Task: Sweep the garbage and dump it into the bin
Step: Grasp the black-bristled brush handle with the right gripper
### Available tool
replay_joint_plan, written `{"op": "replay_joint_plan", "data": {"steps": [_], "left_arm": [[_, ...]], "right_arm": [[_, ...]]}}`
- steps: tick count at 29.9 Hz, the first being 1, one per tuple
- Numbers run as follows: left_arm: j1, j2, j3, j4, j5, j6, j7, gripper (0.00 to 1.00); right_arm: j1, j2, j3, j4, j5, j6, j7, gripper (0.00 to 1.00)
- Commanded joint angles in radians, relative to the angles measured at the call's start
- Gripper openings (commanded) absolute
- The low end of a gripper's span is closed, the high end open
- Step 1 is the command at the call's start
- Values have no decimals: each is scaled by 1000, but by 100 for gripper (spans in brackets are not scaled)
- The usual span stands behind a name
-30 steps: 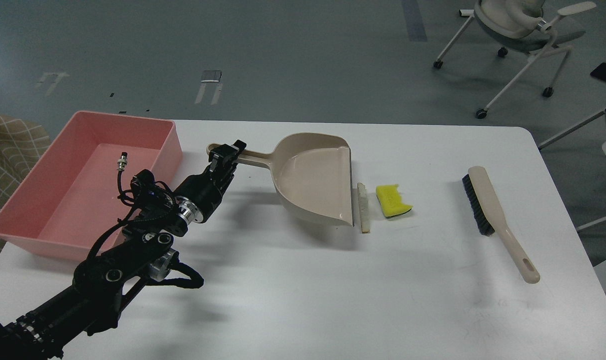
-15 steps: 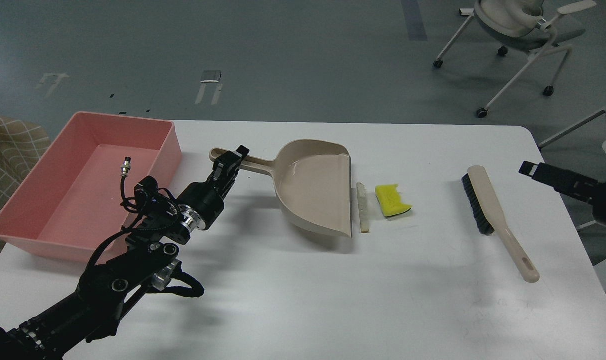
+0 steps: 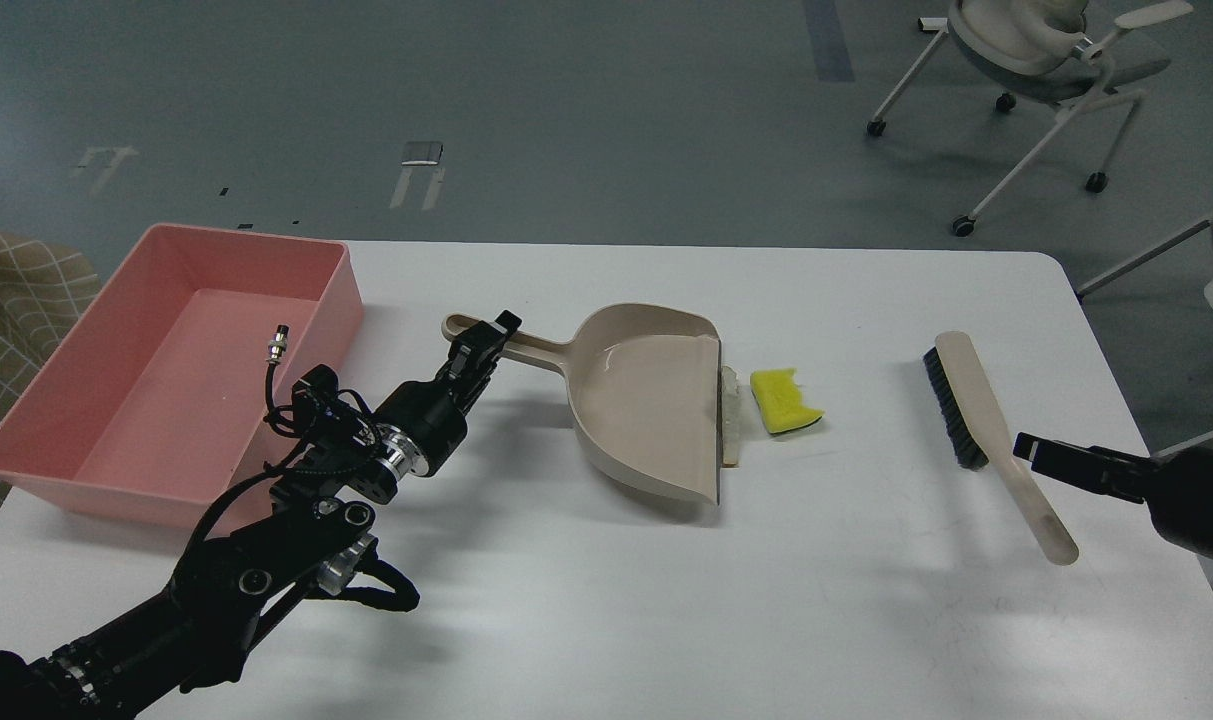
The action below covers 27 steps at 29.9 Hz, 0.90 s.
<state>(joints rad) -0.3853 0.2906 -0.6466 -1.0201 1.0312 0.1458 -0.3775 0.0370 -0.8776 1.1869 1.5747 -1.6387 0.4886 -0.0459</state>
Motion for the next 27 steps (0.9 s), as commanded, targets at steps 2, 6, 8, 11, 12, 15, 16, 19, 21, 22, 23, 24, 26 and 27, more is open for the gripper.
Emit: {"op": "replay_joint_plan", "data": {"steps": [2,6,8,11,12,15,16,19,21,22,23,24,26,27], "left_arm": [[3,1,-1,0,0,0,0,15],[2,2,-1,0,-5,1,0,15],[2,2,-1,0,-5,1,0,15],[2,2,-1,0,-5,1,0,15],[2,2,-1,0,-7,0,0,15],[2,2,1,0,-7,0,0,15],[3,2,-1,0,-7,1,0,15],[3,2,1,0,-7,1,0,15],[3,2,1,2,-7,0,0,15],[3,2,1,2,-7,1,-1,15],[3,2,1,2,-7,1,-1,15],[3,2,1,2,-7,1,-1,15],[3,2,1,2,-7,1,-1,15],[3,2,-1,3,-7,1,-1,15]], "right_arm": [[1,61,-13,-10,-62,0,-48,90],[12,97,-18,-7,-78,0,-87,89],[14,101,-20,-7,-76,0,-97,87],[17,108,-21,-8,-79,0,-101,81],[17,108,-23,-9,-79,0,-107,79],[17,112,-32,-9,-79,0,-129,74],[18,114,-41,-10,-79,0,-134,72],[20,115,-64,-10,-79,0,-143,71],[20,120,-69,-10,-79,0,-152,71],[21,121,-72,-10,-79,0,-152,71],[21,127,-75,-15,-81,0,-154,71],[26,135,-75,-21,-79,0,-154,71],[37,141,-78,-22,-79,0,-157,60],[37,143,-78,-22,-79,0,-160,57]]}}
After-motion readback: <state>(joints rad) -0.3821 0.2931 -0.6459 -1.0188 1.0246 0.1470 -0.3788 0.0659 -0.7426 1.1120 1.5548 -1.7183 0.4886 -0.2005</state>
